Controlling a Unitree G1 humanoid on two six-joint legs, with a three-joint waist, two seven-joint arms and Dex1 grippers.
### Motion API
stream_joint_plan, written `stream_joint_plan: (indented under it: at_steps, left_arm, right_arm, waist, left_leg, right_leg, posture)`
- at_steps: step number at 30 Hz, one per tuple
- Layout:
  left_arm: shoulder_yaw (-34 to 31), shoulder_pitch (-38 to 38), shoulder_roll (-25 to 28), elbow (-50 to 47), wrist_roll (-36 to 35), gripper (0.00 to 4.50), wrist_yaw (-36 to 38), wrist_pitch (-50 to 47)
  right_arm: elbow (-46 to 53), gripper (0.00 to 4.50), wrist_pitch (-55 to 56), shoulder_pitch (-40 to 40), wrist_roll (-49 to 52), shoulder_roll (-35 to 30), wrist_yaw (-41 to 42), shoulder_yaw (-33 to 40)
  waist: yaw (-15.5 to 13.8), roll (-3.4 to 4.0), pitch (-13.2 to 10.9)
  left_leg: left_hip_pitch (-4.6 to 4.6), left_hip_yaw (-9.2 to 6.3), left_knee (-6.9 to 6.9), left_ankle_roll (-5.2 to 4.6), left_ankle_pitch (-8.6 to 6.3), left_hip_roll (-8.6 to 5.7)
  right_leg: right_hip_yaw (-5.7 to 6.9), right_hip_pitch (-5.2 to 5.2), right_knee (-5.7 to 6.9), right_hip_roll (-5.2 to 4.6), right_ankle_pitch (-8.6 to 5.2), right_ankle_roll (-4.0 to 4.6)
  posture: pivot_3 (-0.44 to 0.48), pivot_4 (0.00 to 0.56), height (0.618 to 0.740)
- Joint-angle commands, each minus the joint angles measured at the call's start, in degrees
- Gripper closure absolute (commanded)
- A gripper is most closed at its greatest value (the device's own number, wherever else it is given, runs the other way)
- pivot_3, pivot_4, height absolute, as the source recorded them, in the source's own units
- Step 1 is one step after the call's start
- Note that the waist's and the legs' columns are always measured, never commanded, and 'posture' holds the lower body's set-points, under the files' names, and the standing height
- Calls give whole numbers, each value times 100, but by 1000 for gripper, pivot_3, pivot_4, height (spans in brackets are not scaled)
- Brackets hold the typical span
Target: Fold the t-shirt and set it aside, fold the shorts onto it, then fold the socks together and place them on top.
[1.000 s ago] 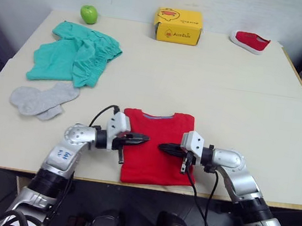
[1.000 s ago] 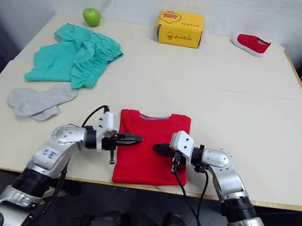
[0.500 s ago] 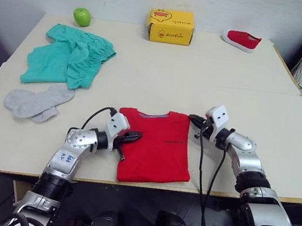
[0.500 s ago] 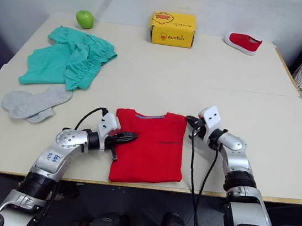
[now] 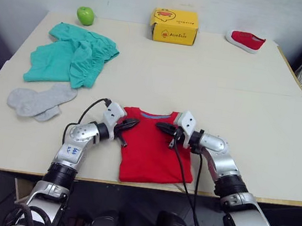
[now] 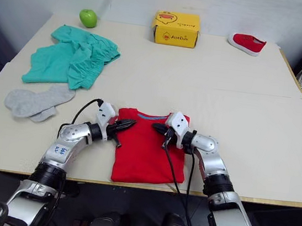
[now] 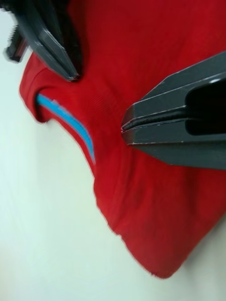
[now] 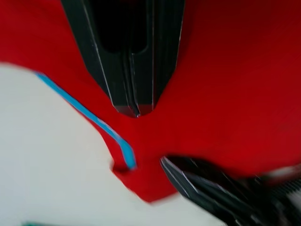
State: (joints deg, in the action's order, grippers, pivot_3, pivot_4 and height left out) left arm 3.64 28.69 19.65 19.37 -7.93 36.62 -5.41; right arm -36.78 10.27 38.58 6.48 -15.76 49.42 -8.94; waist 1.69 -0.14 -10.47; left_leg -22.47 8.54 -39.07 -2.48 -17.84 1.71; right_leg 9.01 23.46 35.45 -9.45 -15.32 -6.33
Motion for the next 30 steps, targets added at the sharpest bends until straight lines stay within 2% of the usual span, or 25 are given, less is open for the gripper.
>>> stream_joint_plan:
  at_steps: [1,4,6,9,11,14,16,21,24,27,30]
  left_arm:
    - [-84,-80,-17,135,197,4475,-380,-88]
    - [-110,-283,24,-23,195,4475,-388,-46]
    - [-238,-423,64,-214,62,4475,-258,345]
    - [-457,-748,145,-1138,-718,4475,618,792]
    - [-369,-1174,441,-1965,-1164,4475,1291,549]
    - [-98,-1781,863,-2847,-1361,4475,1770,164]
    - [89,-2098,1001,-3153,-1282,4475,1855,74]
    - [163,-2573,1147,-2877,-694,4475,1599,310]
    - [100,-2696,1207,-2712,-643,4475,1584,309]
    - [-117,-2896,1390,-2473,-538,4475,1533,478]
    - [-281,-2912,1371,-2422,-693,4475,1513,528]
  right_arm:
    - [-832,4500,134,297,27,-3,-846,563]
    - [-1213,4500,193,394,211,-45,-1133,954]
    - [-1053,4500,322,289,301,-75,-1038,1095]
    - [121,4500,262,-239,799,-138,-218,1130]
    - [1267,4500,53,-847,1036,-255,217,948]
    - [2680,4500,-420,-1740,1146,-368,368,634]
    - [3271,4500,-556,-2231,1028,-443,414,366]
    - [3369,4500,-273,-2758,372,-475,28,64]
    - [3180,4500,-274,-2811,279,-534,-271,258]
    - [3064,4500,-786,-2896,779,-1018,-377,1119]
    - [3307,4500,-1452,-3024,1511,-1332,-33,1512]
  waist:
    - [12,0,0]
    - [13,0,1]
    - [17,0,1]
    - [25,1,0]
    - [25,4,-2]
    - [20,6,-3]
    - [4,7,-3]
    - [-21,6,-4]
    - [-22,6,-3]
    - [-33,7,-3]
    - [-90,7,-3]
  left_leg:
    - [6,0,0,1,1,1]
    - [11,0,2,4,3,5]
    - [12,0,4,4,3,5]
    - [9,1,11,6,2,9]
    - [0,2,19,11,-1,11]
    - [5,2,33,16,-6,11]
    - [7,2,31,14,-7,10]
    - [8,2,31,8,-20,10]
    - [10,2,31,9,-19,12]
    - [10,-1,32,11,-22,12]
    - [9,-1,29,-6,-31,5]
  right_leg:
    - [-1,-4,3,0,0,0]
    - [-1,-7,4,3,0,0]
    - [-3,-7,4,2,0,0]
    - [-2,-1,-2,2,-1,1]
    - [-1,11,-4,3,-2,4]
    - [-1,11,-12,3,-5,8]
    - [0,3,-23,3,-5,8]
    - [0,3,-52,0,-3,5]
    - [0,4,-52,-2,-4,6]
    - [-1,5,-51,-4,-4,7]
    - [-1,1,-59,-14,-4,7]
  posture:
    - [0,150,740]
    - [0,150,740]
    - [0,150,740]
    - [0,150,740]
    - [0,150,740]
    - [0,150,740]
    - [0,150,740]
    - [0,150,740]
    - [0,150,740]
    - [0,150,740]
    - [0,150,740]
